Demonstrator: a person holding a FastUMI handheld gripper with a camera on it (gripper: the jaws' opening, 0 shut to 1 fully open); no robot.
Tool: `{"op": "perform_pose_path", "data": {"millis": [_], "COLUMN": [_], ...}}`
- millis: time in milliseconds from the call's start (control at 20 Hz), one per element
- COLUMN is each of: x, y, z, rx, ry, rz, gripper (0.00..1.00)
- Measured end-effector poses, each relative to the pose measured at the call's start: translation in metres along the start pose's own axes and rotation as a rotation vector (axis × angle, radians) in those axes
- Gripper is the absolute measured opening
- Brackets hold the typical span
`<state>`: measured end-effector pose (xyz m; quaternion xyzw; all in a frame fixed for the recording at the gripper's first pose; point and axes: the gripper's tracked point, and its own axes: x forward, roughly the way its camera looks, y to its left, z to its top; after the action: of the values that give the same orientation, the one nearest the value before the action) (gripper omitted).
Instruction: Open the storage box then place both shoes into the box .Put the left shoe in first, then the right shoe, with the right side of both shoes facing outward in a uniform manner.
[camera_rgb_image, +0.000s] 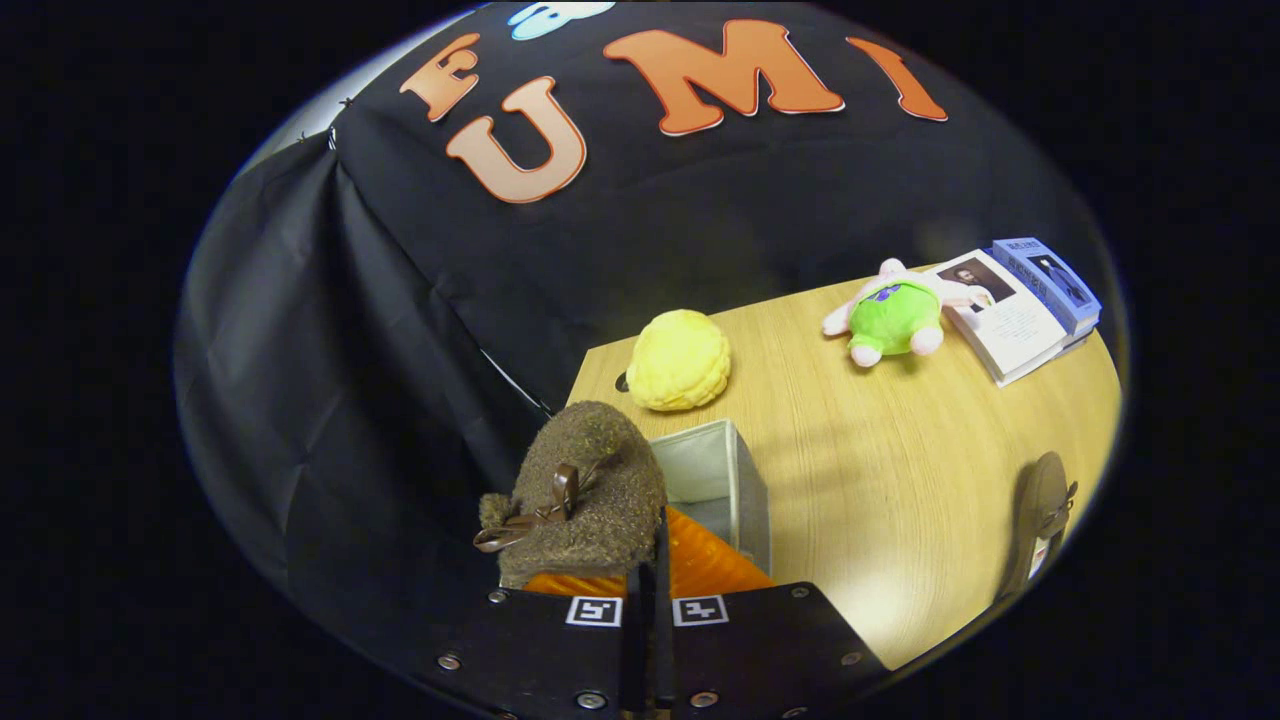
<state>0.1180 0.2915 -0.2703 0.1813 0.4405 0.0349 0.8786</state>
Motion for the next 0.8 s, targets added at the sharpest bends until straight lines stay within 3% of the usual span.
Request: {"op": "perform_pose_path", "data": {"millis": [500,600,700,750,800], "x": [0.059,0.067,0.069,0.069,0.067], "y": [0.032,0.033,0.042,0.048,0.057], "z": [-0.04,-0.055,-0.073,-0.082,-0.082], "rx": [0.001,-0.002,0.005,-0.006,-0.014], "ry": [0.099,0.159,0.238,0.277,0.276], "rz": [-0.05,-0.061,-0.036,-0.021,0.011], "gripper": [0.05,0.12,0.29,0.44,0.5]}}
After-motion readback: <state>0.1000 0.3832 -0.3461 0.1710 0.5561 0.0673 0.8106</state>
